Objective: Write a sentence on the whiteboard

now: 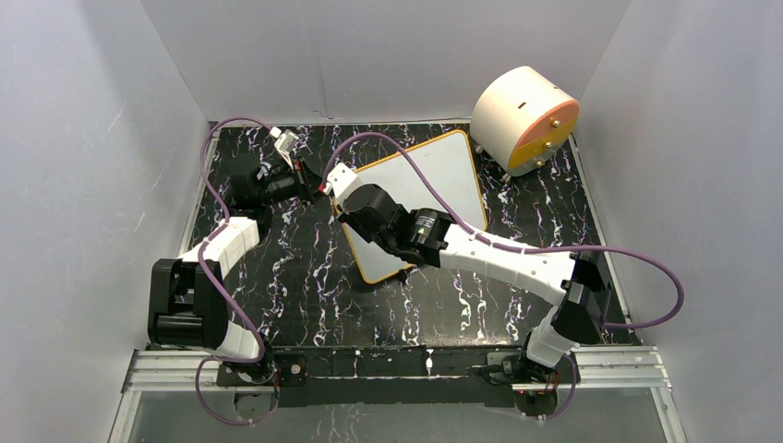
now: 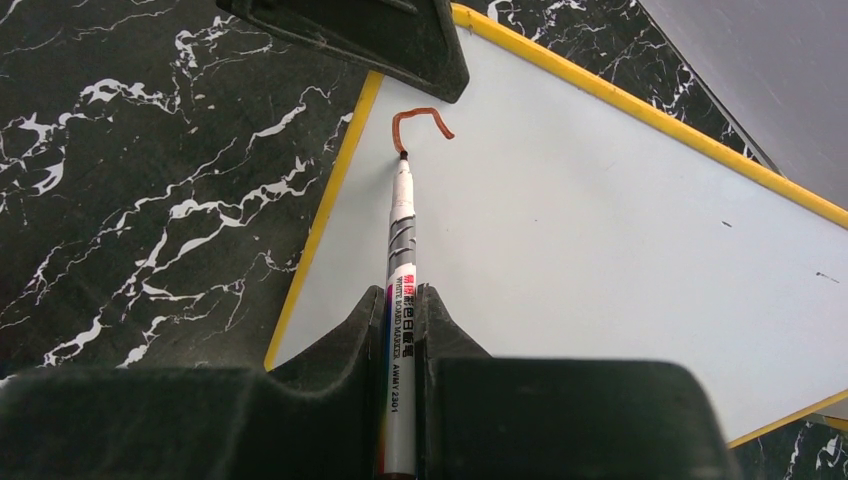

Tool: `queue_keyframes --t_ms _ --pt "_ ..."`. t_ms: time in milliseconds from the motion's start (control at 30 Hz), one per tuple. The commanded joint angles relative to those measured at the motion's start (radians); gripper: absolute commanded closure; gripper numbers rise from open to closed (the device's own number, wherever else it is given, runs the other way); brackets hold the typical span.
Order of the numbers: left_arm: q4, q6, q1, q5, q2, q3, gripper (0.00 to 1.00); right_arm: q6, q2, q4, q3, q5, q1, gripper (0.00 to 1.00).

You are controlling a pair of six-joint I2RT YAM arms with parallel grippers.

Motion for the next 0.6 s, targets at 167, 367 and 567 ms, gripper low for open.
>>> queue_keyframes --t_ms 167,367,567 --pt "-0.095 0.041 -0.042 0.032 0.021 -0.009 1.00 0.029 -0.023 -0.027 -0.005 0.072 -0.007 1.00" --pt "-0.099 0.043 -0.042 0.031 0.020 -0.007 1.00 0.043 -0.030 -0.043 -0.020 0.072 -0.007 1.00" --pt "-0.102 0.046 -0.044 0.030 0.019 -0.007 1.00 0.047 -0.040 -0.051 -0.037 0.068 -0.007 1.00"
